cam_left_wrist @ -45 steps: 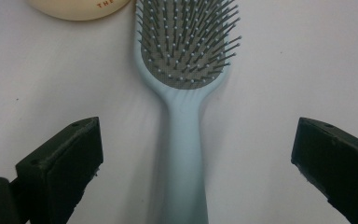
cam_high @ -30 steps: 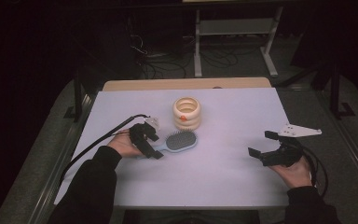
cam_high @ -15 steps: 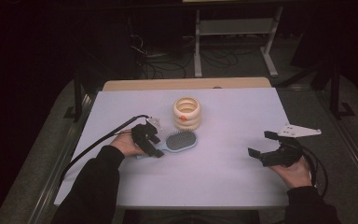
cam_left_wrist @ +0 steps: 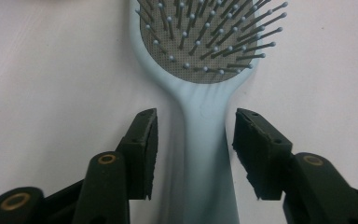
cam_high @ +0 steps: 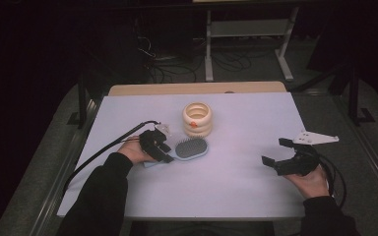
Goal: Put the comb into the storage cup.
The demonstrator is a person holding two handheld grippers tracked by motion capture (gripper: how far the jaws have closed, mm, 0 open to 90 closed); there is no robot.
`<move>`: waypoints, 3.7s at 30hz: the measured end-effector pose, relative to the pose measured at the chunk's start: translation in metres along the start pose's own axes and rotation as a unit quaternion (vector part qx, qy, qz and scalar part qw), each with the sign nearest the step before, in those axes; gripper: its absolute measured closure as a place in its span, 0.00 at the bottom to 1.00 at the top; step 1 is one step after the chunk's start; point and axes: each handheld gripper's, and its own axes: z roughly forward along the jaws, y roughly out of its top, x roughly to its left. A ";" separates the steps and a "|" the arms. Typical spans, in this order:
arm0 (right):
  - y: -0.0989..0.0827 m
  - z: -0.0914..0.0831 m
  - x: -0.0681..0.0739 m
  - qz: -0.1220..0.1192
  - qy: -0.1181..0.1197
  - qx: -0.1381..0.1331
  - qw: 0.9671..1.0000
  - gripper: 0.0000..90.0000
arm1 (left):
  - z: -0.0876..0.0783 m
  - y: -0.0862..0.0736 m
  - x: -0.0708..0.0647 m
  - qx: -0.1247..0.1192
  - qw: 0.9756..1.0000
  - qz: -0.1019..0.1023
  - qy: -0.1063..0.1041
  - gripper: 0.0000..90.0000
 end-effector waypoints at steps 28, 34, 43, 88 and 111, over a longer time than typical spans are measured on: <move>0.000 0.001 0.000 0.001 -0.001 0.003 1.000 0.00 | 0.002 0.005 -0.007 0.011 0.998 0.025 0.049 0.77; 0.000 0.001 0.000 0.000 0.000 0.004 1.000 0.00 | 0.002 0.004 -0.014 0.009 0.996 0.042 0.072 0.78; 0.000 0.001 0.000 0.002 0.000 0.005 1.000 0.00 | 0.000 0.004 -0.020 0.000 0.995 0.051 0.081 0.78; 0.014 0.000 0.003 -0.002 0.017 -0.003 1.000 0.00 | -0.089 0.012 -0.041 -0.044 0.987 0.077 0.136 0.78; 0.071 0.004 0.014 -0.025 0.054 0.006 0.998 0.00 | -0.132 0.045 -0.055 -0.088 0.981 0.100 0.141 0.78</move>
